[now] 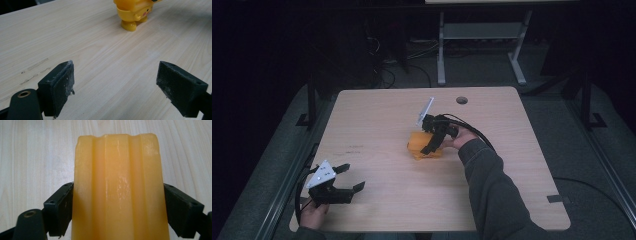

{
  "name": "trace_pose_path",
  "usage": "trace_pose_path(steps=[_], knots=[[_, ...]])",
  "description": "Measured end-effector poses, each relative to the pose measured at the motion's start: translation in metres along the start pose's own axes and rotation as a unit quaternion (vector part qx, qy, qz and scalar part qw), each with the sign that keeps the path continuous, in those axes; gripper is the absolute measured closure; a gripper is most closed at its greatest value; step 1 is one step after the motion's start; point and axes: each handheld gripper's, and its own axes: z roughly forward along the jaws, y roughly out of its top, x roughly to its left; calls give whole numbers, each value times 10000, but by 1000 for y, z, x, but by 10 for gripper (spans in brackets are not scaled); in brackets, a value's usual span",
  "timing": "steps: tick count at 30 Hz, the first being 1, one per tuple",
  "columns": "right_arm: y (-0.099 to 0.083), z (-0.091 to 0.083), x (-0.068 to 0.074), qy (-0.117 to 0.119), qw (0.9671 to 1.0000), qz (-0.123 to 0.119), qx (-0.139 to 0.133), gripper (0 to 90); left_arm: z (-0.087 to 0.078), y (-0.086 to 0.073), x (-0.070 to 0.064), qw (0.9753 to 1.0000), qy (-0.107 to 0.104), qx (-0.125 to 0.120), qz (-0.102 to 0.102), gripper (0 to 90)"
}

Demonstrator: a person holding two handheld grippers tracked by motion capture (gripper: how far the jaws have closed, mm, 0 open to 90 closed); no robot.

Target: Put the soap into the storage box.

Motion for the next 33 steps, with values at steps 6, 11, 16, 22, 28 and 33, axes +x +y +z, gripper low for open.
trace_pose_path(steps=[6, 11, 16, 22, 28, 33], knots=[[-1, -2, 1, -30, 10000, 9, -27, 173, 0, 0, 0, 10000, -1, 6, -4, 143], [-2, -4, 1, -36, 10000, 40, -28, 169, 0, 0, 0, 10000, -3, 5, 2, 143], [-3, -7, 1, -77, 9999, 55, -66, 169, 0, 0, 0, 10000, -3, 27, 13, 143], [-4, -10, 2, -94, 9999, 61, -93, 169, 0, 0, 0, 10000, 0, 43, 29, 143], [-7, -14, 2, -117, 9998, 100, -147, 169, 0, 0, 0, 10000, 3, 46, 22, 143], [-10, -20, 3, -177, 9995, 137, -214, 170, 0, 0, 0, 10000, -1, 51, 37, 143]])
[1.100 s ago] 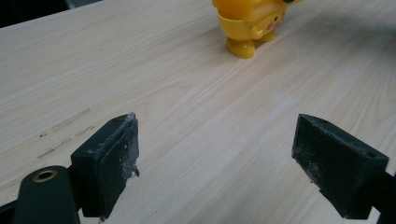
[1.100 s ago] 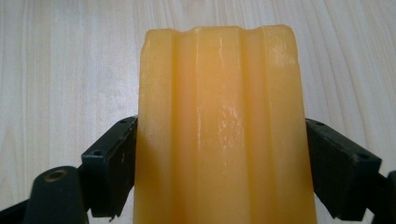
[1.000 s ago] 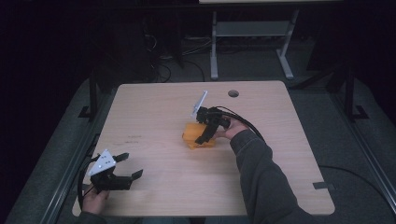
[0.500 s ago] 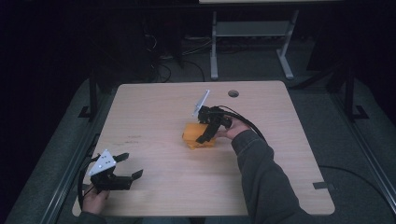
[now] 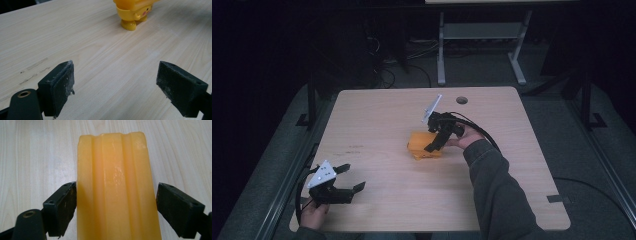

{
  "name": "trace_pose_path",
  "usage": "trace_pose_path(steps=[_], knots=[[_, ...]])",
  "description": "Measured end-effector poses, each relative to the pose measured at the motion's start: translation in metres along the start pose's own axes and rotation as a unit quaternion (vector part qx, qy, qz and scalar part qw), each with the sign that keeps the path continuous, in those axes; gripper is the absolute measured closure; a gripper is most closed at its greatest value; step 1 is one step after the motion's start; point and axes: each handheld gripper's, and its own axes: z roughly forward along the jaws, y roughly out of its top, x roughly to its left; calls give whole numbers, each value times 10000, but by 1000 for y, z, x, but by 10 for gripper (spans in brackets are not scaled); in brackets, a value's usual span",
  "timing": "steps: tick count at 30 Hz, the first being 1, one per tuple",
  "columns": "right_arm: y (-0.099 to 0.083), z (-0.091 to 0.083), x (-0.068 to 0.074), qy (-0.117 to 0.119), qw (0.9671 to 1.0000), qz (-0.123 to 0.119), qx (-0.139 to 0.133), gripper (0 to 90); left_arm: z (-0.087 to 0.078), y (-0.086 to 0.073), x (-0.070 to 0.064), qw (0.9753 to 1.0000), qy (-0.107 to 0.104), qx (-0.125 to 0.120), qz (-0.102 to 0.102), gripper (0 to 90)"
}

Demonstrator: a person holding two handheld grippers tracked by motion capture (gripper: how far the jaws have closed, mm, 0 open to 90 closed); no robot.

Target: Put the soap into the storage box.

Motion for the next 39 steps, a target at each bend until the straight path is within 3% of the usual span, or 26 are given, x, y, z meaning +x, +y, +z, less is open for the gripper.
trace_pose_path(steps=[39], knots=[[-24, -33, 7, -218, 9992, 204, -274, 192, 2, 0, -2, 10000, -16, -6, -22, 143]])
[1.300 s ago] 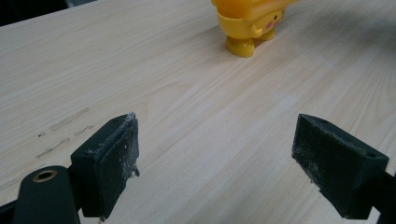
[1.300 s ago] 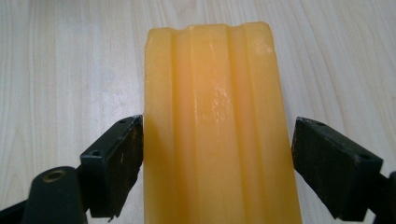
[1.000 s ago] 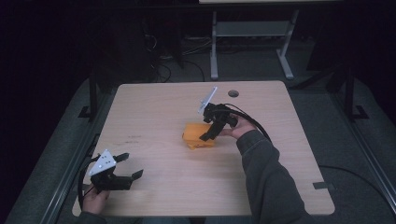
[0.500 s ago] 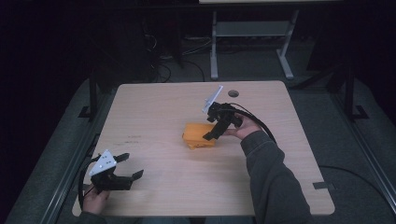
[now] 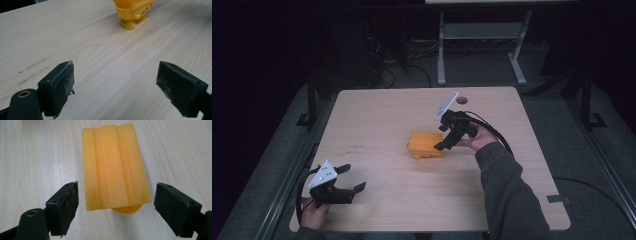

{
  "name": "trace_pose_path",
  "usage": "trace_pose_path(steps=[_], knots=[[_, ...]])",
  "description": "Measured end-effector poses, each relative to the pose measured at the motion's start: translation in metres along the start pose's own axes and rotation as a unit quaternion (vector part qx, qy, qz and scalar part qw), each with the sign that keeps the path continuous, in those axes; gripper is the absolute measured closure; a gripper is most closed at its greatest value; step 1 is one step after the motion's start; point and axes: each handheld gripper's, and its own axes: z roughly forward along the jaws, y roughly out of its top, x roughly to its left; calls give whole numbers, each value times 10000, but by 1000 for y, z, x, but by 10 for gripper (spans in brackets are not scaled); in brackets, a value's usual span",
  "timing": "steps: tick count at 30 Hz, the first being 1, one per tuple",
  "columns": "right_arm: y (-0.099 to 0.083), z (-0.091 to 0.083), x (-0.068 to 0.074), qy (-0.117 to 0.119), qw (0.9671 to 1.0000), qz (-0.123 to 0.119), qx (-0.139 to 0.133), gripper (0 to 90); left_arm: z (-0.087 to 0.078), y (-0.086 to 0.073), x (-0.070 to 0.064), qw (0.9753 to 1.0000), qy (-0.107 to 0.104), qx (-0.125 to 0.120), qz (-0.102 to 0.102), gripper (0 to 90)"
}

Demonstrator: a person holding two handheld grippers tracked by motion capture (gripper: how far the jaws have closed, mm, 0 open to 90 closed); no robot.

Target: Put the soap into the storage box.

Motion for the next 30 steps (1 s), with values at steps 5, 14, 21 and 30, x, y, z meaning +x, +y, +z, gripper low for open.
trace_pose_path(steps=[5, 14, 21, 30], knots=[[-4, -3, 2, -7, 10000, 61, -9, 194, 0, 0, 0, 10000, 5, 8, 4, 143], [-7, -6, 2, 3, 9999, 106, 22, 195, 0, 0, 0, 10000, 8, 2, -3, 143], [-9, -8, 4, 9, 9999, 131, 59, 194, 0, 0, 0, 10000, 7, 1, 5, 143], [-12, -13, 5, -37, 9998, 181, 90, 194, 0, 0, 0, 10000, 2, 27, 7, 143]])
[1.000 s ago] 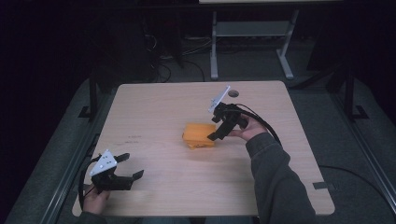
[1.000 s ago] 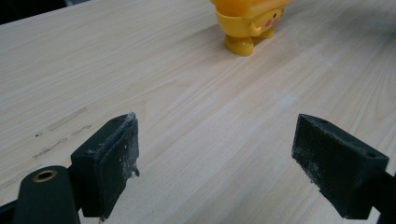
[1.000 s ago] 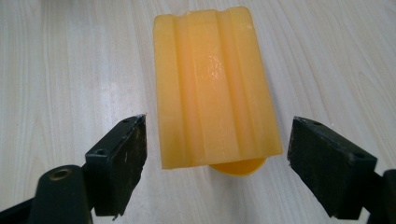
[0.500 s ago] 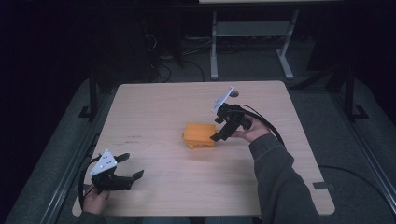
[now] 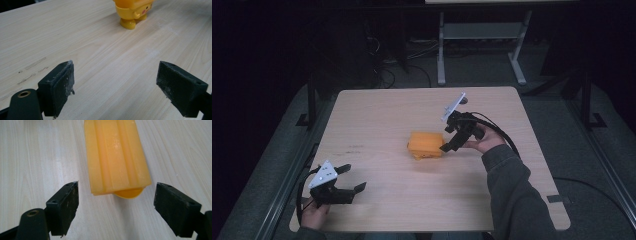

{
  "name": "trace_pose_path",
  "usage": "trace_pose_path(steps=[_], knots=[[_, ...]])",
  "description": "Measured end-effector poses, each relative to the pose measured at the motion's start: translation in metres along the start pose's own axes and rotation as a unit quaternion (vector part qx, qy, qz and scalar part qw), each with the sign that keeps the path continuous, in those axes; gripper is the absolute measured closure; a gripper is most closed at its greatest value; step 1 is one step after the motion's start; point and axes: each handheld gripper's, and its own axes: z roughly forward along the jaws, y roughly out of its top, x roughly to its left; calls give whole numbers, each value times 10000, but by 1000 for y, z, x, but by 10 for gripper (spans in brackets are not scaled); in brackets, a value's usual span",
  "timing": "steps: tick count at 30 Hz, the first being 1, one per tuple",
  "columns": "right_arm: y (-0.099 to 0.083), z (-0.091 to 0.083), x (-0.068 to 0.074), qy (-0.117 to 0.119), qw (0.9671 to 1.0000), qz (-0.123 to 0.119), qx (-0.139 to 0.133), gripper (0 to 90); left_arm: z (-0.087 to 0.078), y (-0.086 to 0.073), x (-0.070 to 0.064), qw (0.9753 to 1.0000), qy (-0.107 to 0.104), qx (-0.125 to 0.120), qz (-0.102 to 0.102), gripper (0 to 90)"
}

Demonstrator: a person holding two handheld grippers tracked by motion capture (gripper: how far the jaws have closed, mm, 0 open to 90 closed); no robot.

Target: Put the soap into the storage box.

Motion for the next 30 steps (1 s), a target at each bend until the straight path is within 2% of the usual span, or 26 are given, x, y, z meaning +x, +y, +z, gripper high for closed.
trace_pose_path(steps=[2, 9, 23, 30], knots=[[-2, -1, 1, -31, 10000, -33, -34, 197, 0, 0, 0, 10000, -6, 5, -1, 143], [-12, -2, 1, -37, 10000, 71, -30, 202, 0, 0, 0, 10000, -5, 0, -5, 143], [-19, -8, 4, -27, 9998, 203, 9, 204, 0, 0, 0, 10000, -3, 5, 3, 143], [-31, -9, 6, -62, 9996, 287, -39, 207, 1, 0, 0, 10000, -2, 12, -5, 143]])
